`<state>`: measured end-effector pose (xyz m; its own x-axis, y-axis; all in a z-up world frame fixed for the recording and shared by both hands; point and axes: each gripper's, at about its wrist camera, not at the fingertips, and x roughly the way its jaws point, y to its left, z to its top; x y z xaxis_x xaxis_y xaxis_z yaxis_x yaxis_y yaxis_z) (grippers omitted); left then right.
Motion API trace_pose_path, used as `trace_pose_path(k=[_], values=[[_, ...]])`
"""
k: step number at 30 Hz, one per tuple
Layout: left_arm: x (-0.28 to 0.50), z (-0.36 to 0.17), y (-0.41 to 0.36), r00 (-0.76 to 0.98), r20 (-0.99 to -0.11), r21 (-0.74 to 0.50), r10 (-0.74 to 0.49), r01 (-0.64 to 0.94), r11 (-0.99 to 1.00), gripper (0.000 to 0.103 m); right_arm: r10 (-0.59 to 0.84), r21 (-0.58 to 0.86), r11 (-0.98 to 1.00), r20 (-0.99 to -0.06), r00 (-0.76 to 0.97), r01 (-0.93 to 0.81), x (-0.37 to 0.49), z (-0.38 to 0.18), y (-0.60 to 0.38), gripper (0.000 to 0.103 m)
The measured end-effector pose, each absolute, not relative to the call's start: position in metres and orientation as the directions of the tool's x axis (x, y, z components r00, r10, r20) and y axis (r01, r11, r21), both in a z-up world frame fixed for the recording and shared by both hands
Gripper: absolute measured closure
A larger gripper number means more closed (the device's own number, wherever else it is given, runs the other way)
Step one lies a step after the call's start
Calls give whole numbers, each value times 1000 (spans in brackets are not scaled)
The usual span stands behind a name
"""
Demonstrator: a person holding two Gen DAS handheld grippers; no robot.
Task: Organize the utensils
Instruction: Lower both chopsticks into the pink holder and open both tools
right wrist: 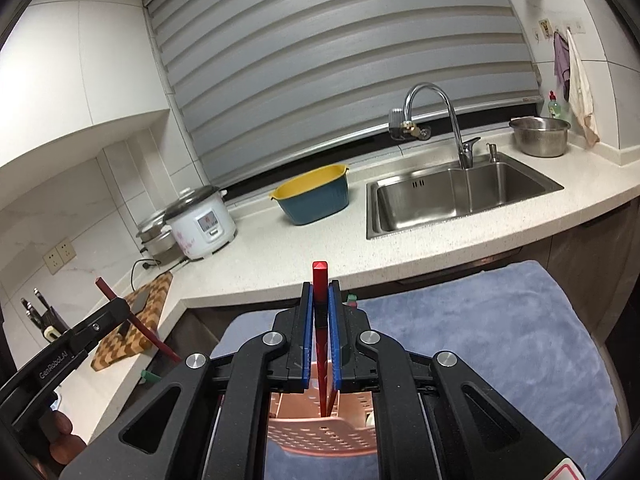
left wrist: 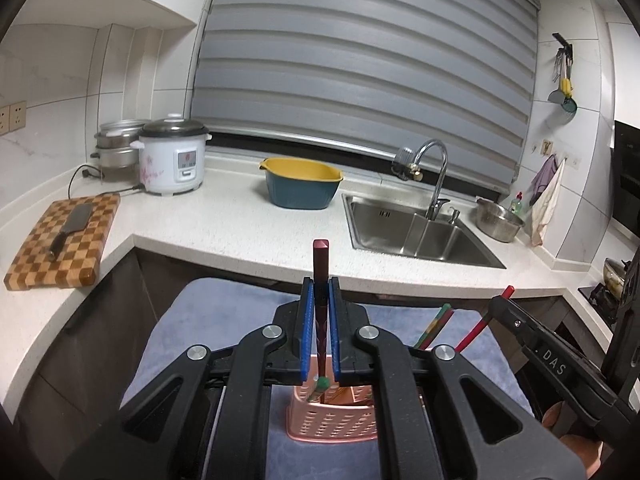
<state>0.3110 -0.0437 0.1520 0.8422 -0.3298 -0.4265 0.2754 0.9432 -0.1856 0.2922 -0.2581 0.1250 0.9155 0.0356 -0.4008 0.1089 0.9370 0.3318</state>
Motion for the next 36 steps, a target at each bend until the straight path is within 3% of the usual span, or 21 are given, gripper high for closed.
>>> trace_pose_path(k=[8,13,15,17,19,27,31,36], values=[[315,143,-44,831,-448,-196,-330,269,943,95,39,318,941,-440,897,115,297,112,-254,95],[312,142,-45,837,-446,-180,-316,262,948,94,26,321,938,-439,898,130,294,110,-255,89],[311,143,-45,838,-446,-180,-313,259,949,89,26,323,937,-440,898,131,293,110,-255,89],[308,144,-43,843,-441,-187,-309,251,950,73,25,322,938,-438,898,131,291,111,-255,89],[305,145,-40,850,-430,-188,-304,245,951,68,26,322,938,-435,900,128,289,112,-254,89],[293,148,-32,853,-429,-186,-295,236,954,68,31,327,937,-431,902,124,272,112,-255,89],[279,146,-27,853,-430,-191,-295,233,954,60,39,326,938,-435,899,117,257,110,-254,89],[249,132,-21,839,-450,-185,-306,247,951,59,48,296,949,-465,884,104,222,97,-248,85]])
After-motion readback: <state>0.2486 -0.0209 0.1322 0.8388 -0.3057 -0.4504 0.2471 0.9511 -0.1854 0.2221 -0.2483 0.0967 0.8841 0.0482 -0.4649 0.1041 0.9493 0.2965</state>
